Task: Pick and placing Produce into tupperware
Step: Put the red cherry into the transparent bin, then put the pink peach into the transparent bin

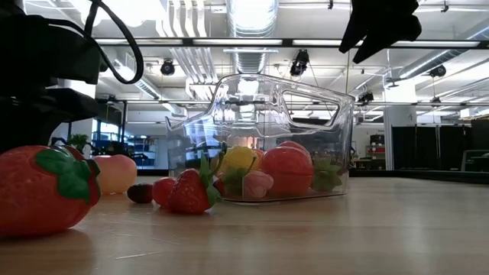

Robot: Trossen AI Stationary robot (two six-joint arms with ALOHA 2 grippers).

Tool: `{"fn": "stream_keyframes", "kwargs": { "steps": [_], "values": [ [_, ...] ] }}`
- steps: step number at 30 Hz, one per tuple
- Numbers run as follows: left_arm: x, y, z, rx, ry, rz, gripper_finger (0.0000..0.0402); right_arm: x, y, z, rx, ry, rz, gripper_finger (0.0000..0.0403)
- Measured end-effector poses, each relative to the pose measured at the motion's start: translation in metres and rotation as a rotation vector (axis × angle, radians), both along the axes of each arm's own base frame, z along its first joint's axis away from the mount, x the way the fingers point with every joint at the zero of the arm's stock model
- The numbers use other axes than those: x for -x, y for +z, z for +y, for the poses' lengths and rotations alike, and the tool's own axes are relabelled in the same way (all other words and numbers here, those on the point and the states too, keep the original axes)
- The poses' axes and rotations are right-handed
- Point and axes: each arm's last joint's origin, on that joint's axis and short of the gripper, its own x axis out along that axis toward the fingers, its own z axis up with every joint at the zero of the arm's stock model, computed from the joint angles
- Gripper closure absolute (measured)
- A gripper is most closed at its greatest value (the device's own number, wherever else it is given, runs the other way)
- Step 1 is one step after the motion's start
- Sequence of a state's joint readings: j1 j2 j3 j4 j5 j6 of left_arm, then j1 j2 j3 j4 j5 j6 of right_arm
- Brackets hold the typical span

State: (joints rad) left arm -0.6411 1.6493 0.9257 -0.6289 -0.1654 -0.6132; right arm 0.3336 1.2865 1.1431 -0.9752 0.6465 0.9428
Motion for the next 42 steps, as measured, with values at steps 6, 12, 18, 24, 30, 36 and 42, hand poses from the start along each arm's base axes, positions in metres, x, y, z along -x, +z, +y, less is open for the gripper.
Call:
{"fn": "stream_keyframes", "kwargs": {
  "steps": [6,12,18,24,30,36,42],
  "values": [
    [0.0,0.001,0.0,0.002,0.0,0.001,0.0331,-0.002,0.001,0.001,-0.008,0.0,-0.022,0.0165],
    [0.001,0.024,0.001,0.044,0.005,-0.06,0.0348,-0.002,0.001,0.001,-0.013,0.004,-0.02,0.0165],
    [0.015,0.074,0.016,0.032,0.041,-0.187,0.035,-0.002,0.0,0.002,-0.033,0.023,-0.007,0.0165],
    [0.015,0.133,0.054,-0.026,0.198,-0.533,0.035,-0.002,0.0,0.002,-0.044,0.046,0.007,0.0165],
    [-0.016,0.152,0.1,0.141,0.236,-0.67,0.0347,-0.002,0.0,0.002,-0.06,0.041,0.004,0.0165],
    [-0.05,0.133,0.124,0.12,0.292,-0.612,0.03,-0.002,0.0,0.003,-0.082,0.015,-0.015,0.0165],
    [-0.066,0.134,0.125,0.105,0.303,-0.586,0.0212,-0.003,0.0,0.003,-0.103,-0.005,-0.033,0.0165]
  ]
}}
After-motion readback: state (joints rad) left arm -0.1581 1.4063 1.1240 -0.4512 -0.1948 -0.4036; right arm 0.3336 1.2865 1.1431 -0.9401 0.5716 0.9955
